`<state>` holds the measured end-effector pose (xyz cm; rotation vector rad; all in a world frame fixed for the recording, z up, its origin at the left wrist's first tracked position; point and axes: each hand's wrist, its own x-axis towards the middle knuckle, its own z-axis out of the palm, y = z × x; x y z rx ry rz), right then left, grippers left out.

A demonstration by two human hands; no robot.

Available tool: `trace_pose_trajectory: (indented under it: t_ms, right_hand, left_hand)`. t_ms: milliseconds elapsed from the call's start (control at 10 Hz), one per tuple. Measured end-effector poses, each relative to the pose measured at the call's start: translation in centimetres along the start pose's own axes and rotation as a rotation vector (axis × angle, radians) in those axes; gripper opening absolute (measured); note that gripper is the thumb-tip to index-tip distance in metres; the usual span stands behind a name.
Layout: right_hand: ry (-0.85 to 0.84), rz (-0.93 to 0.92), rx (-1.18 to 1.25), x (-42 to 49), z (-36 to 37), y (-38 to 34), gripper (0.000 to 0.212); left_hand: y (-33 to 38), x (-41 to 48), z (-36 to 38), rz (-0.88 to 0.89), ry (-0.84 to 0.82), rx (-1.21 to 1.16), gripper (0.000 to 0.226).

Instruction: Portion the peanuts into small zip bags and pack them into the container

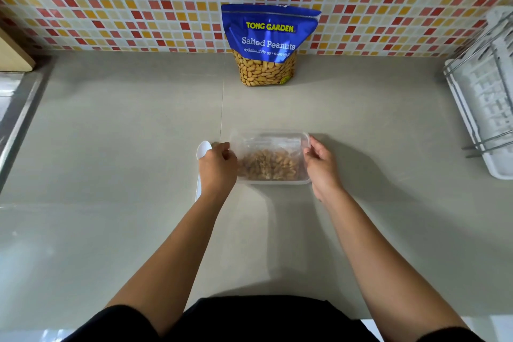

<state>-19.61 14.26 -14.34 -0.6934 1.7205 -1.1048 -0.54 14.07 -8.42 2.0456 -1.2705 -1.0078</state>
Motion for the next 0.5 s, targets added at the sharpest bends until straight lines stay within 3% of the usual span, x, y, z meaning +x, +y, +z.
trace_pose_trajectory:
  t_ms: [200,400,500]
  right_hand:
    - [-0.009,0.012,0.090,-0.7,-0.4,0.6,0.042]
    - [-0.022,0.076,0.236,-1.2,-0.6,0.0,0.046]
    - [0.035,0.038,0.312,-1.9,-1.2,-0.6,0.046]
  left_hand:
    - [-0.9,-1.1,-0.1,-0.007,-0.005,-0.051,0.044]
    - [-1.0,-1.3,-0.2,0.050,-0.041,-0.050,0.043]
    - [-1.0,-1.5,-0.6,0.147,0.029,0.023,0.042]
